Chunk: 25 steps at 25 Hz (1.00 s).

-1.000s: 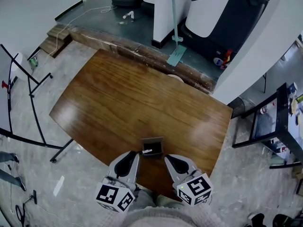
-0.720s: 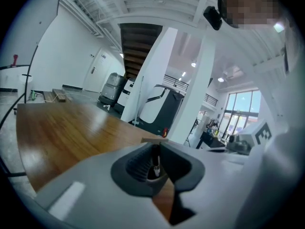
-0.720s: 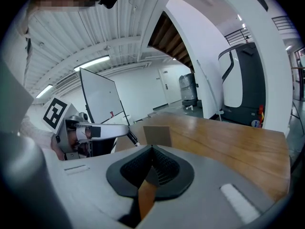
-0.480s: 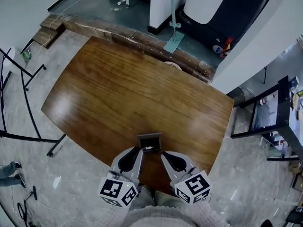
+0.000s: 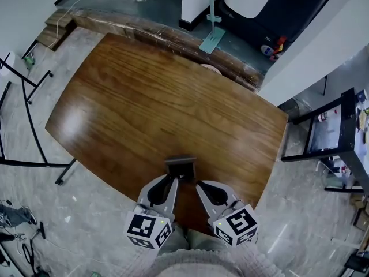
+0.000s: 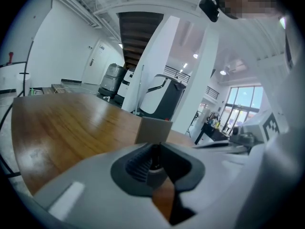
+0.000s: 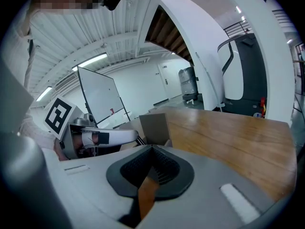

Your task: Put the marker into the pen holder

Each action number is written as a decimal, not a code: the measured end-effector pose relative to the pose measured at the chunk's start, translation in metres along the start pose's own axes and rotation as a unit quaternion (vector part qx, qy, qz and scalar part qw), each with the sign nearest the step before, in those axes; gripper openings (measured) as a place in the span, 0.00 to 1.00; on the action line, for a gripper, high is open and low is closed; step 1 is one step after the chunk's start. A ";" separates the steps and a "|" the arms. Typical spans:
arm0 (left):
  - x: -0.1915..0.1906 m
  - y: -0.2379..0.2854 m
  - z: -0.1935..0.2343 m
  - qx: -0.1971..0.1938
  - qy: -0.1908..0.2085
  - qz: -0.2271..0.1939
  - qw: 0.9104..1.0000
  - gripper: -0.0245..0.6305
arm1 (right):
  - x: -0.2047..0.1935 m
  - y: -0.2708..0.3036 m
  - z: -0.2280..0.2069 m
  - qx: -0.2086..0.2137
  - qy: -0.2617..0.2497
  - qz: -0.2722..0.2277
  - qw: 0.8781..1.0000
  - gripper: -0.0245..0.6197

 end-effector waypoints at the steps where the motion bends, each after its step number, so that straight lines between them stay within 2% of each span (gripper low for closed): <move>1: -0.001 0.000 0.000 0.003 0.001 0.003 1.000 0.11 | -0.001 0.000 0.000 0.002 0.000 0.000 1.000 0.04; 8: -0.002 0.004 -0.002 0.013 0.024 0.009 1.000 0.12 | -0.004 0.000 -0.003 0.002 0.005 -0.001 1.000 0.04; 13: -0.001 0.006 -0.002 0.021 0.058 0.010 0.998 0.12 | -0.003 0.001 -0.003 0.002 0.007 -0.005 1.000 0.04; 25: 0.005 0.013 0.001 0.056 0.063 0.006 0.996 0.13 | -0.004 0.000 -0.006 0.013 0.013 -0.005 1.000 0.04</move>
Point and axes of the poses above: the fingertips, and each gripper's own axes: y forward along the fingers, z to its left, x out of its top, the point moved 9 cm from there along -y, backward along the fingers, and after that the axes turned 4 degrees about y, right-handed, at the moved point
